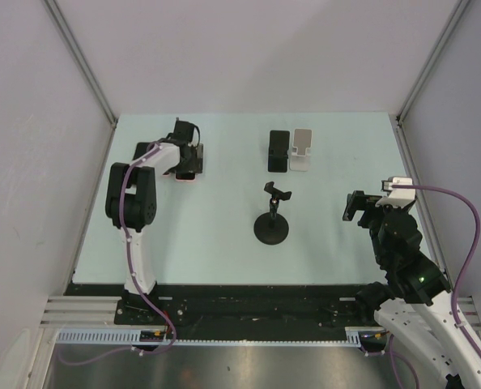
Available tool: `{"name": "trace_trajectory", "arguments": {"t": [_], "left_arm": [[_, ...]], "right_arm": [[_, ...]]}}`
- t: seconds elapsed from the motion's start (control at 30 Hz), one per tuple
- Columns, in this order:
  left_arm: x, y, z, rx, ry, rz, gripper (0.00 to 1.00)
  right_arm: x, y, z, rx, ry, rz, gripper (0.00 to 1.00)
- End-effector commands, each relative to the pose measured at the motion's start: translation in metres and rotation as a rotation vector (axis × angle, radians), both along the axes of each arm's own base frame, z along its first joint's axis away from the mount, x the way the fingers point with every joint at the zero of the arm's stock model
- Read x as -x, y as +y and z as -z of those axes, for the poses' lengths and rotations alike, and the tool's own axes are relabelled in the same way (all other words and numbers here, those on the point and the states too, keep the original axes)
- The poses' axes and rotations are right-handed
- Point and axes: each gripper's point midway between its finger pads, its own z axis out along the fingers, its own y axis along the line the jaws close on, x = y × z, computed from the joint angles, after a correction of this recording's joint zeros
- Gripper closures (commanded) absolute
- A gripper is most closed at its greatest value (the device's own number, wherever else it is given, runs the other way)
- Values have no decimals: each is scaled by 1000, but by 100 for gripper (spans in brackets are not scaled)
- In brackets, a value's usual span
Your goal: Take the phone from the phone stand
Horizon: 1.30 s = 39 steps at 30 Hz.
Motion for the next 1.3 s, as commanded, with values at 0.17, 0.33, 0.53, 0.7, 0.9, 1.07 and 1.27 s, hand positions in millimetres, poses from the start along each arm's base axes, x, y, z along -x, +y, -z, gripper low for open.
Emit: {"name": "trace_trajectory", "arguments": {"t": [0.17,0.33,0.53,0.7,0.9,1.07,1.27], "left_arm": [[-17,20,-7,-73,-24,22,15],[-20,18,-20,-44,-59,-12,13],[-11,10,-53,58,-126,-95,4],[12,-5,-62,206,-137,-200,1],[40,-21,-56,346,-154,-270,2],[48,-26,-39,392,-139,-289,2],[43,-33,-27,435,-125,-302,3]], "right_arm": [[-1,2,-6,-20,-24,-6,5],[-1,2,-5,-18,-22,-5,5],[-1,2,-5,-18,-22,-9,5],[0,3,-7,-23,-27,-12,5],[1,2,-8,-28,-33,-11,5],[1,3,-8,-32,-35,-16,5],[2,1,-9,-31,-37,-9,5]]}}
